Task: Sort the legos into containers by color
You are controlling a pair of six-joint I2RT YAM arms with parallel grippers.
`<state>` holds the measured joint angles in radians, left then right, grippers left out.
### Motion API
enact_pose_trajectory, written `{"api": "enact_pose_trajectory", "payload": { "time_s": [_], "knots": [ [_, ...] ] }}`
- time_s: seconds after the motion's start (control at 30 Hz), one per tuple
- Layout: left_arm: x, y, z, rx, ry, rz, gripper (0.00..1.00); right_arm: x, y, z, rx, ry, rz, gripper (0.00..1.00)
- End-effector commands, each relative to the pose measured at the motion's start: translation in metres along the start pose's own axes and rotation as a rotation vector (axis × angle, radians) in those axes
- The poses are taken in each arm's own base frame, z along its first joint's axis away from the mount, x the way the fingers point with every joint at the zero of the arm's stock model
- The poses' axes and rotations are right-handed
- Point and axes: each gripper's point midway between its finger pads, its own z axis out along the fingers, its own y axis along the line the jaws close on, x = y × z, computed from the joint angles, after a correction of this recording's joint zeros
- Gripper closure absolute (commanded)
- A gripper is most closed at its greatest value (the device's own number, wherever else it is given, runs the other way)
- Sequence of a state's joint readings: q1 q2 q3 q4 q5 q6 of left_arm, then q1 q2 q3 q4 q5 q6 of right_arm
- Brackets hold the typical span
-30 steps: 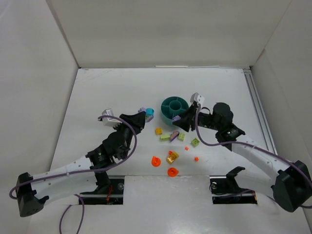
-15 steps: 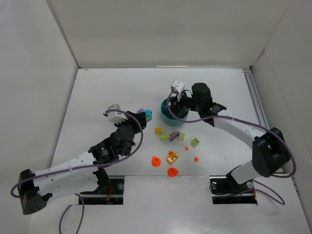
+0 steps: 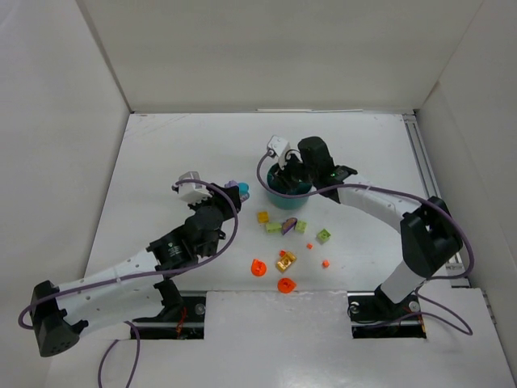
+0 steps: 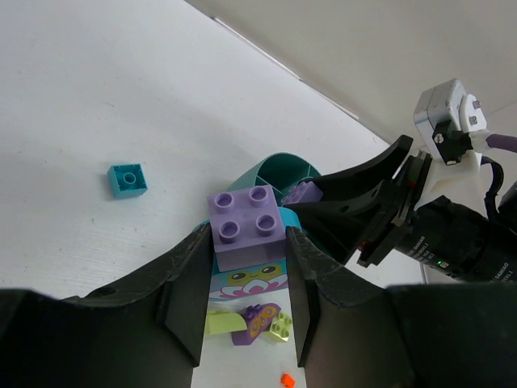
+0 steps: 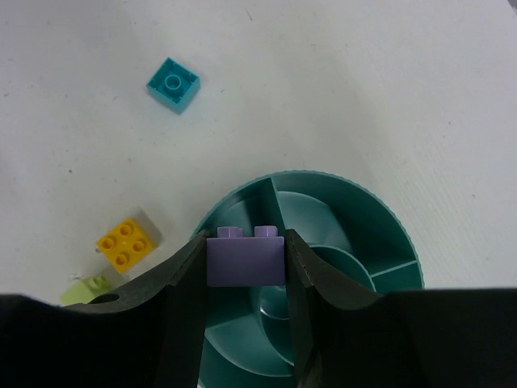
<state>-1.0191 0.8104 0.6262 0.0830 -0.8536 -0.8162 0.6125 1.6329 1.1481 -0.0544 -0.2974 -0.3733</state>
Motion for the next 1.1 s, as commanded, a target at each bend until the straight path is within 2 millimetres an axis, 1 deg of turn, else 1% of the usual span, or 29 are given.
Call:
{"api": "enact_pose_trajectory", "payload": {
  "time_s": [0.0, 0.03, 0.1, 0.17, 0.2, 0.23, 0.27, 0.3, 0.4, 0.47, 0.5, 0.57, 0.6, 0.63, 0.7, 0.73, 0.77, 0.8, 0.83, 0.87, 0.9, 0.93, 0.97, 1.0, 1.03, 1.07],
  "knots": [
    [-0.019, -0.014, -0.001, 0.018, -0.034, -0.032, 1.00, -0.020, -0.008, -0.004, 0.040, -0.023, -0.039, 0.68],
    [-0.019, -0.015, -0.001, 0.018, -0.034, -0.041, 1.00, -0.022, -0.004, -0.003, 0.032, -0.025, -0.043, 0.66],
    [-0.018, -0.013, -0.001, 0.013, -0.031, -0.034, 1.00, -0.021, -0.006, -0.003, 0.041, -0.022, -0.043, 0.62],
    [-0.018, -0.014, -0.001, 0.013, -0.031, -0.043, 1.00, -0.020, 0.000, -0.005, 0.031, -0.016, -0.055, 0.58],
    [-0.018, -0.014, -0.001, 0.013, -0.031, -0.044, 1.00, -0.023, -0.001, -0.007, 0.034, -0.025, -0.057, 0.54],
    [-0.018, -0.014, -0.001, 0.013, -0.031, -0.044, 1.00, -0.023, -0.001, -0.007, 0.034, -0.025, -0.057, 0.52],
    [-0.018, -0.014, -0.001, 0.013, -0.031, -0.044, 1.00, -0.021, 0.005, -0.006, 0.022, -0.018, -0.069, 0.50],
    [-0.017, -0.015, -0.001, 0.019, -0.024, -0.043, 1.00, -0.024, 0.006, -0.008, 0.016, -0.030, -0.072, 0.48],
    [-0.016, -0.013, -0.001, 0.015, -0.020, -0.036, 1.00, -0.026, 0.010, -0.008, -0.004, -0.037, -0.072, 0.44],
    [-0.015, -0.012, -0.001, 0.011, -0.016, -0.038, 1.00, -0.030, 0.011, -0.011, -0.009, -0.050, -0.075, 0.38],
    [-0.016, -0.013, -0.002, 0.010, -0.016, -0.046, 1.00, -0.036, 0.014, -0.013, -0.013, -0.063, -0.093, 0.36],
    [-0.015, -0.011, -0.002, 0.004, -0.011, -0.037, 1.00, -0.039, 0.013, -0.016, -0.009, -0.073, -0.096, 0.35],
    [-0.018, -0.014, -0.002, 0.008, -0.014, -0.044, 1.00, -0.039, 0.013, -0.016, -0.009, -0.073, -0.096, 0.35],
    [-0.017, -0.013, -0.003, 0.004, -0.011, -0.047, 1.00, -0.044, 0.013, -0.020, -0.004, -0.084, -0.109, 0.35],
    [-0.015, -0.011, -0.003, -0.001, -0.007, -0.039, 1.00, -0.052, 0.018, -0.028, -0.034, -0.116, -0.145, 0.31],
    [-0.019, -0.016, -0.003, 0.005, -0.011, -0.064, 1.00, -0.052, 0.023, -0.035, -0.049, -0.132, -0.191, 0.30],
    [-0.018, -0.014, -0.003, 0.000, -0.007, -0.056, 1.00, -0.055, 0.029, -0.040, -0.079, -0.154, -0.230, 0.28],
    [-0.022, -0.020, -0.006, 0.023, 0.001, -0.072, 1.00, -0.059, 0.044, -0.047, -0.149, -0.193, -0.259, 0.25],
    [-0.021, -0.023, -0.006, 0.035, 0.006, -0.079, 1.00, -0.049, 0.054, -0.051, -0.190, -0.196, -0.273, 0.23],
    [-0.021, -0.026, -0.007, 0.048, 0.011, -0.075, 1.00, -0.059, 0.062, -0.065, -0.214, -0.251, -0.323, 0.19],
    [-0.023, -0.032, -0.008, 0.081, 0.022, -0.084, 1.00, -0.060, 0.079, -0.073, -0.294, -0.290, -0.328, 0.14],
    [-0.027, -0.039, -0.010, 0.124, 0.015, -0.089, 1.00, -0.061, 0.089, -0.080, -0.332, -0.320, -0.336, 0.13],
    [-0.027, -0.043, -0.012, 0.155, 0.017, -0.093, 1.00, -0.063, 0.103, -0.088, -0.379, -0.368, -0.356, 0.11],
    [-0.020, -0.047, -0.014, 0.197, 0.042, -0.084, 1.00, -0.067, 0.110, -0.094, -0.410, -0.402, -0.359, 0.02],
    [-0.022, -0.054, -0.015, 0.235, 0.034, -0.104, 1.00, -0.072, 0.121, -0.101, -0.456, -0.439, -0.361, 0.02],
    [-0.024, -0.057, -0.018, 0.261, 0.031, -0.106, 1.00, -0.075, 0.125, -0.103, -0.460, -0.453, -0.356, 0.02]
  ]
}}
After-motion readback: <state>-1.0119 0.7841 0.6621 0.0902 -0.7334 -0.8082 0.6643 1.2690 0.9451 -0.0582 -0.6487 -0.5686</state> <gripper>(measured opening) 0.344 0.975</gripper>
